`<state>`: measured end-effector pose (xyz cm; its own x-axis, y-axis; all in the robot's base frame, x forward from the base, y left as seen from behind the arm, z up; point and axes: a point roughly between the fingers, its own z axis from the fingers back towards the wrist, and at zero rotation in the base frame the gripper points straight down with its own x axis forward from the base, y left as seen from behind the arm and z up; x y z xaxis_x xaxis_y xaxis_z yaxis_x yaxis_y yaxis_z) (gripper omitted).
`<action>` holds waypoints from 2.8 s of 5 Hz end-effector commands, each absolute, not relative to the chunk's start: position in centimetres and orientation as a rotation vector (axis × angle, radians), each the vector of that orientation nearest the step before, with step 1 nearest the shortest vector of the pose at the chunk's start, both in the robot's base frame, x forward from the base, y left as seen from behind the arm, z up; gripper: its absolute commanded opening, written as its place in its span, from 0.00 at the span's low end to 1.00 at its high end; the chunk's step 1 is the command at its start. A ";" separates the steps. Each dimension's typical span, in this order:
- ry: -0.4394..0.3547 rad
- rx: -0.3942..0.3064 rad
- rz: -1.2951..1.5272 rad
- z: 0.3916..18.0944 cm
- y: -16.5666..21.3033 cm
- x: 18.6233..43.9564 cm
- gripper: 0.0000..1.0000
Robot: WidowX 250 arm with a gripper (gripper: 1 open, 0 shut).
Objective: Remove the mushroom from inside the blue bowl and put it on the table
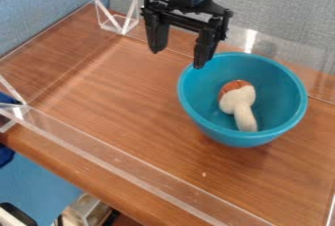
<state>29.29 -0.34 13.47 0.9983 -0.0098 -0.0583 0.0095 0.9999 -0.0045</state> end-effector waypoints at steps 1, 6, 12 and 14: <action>0.048 -0.003 -0.033 13.0 -1.2 29.7 1.00; -0.038 0.042 -0.292 9.6 -7.9 32.7 1.00; -0.165 0.023 -0.285 9.1 -6.8 31.3 1.00; -0.194 0.015 -0.280 9.4 -7.2 30.9 1.00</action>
<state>30.55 -6.77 7.32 0.9566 -0.2668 0.1170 0.2639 0.9637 0.0398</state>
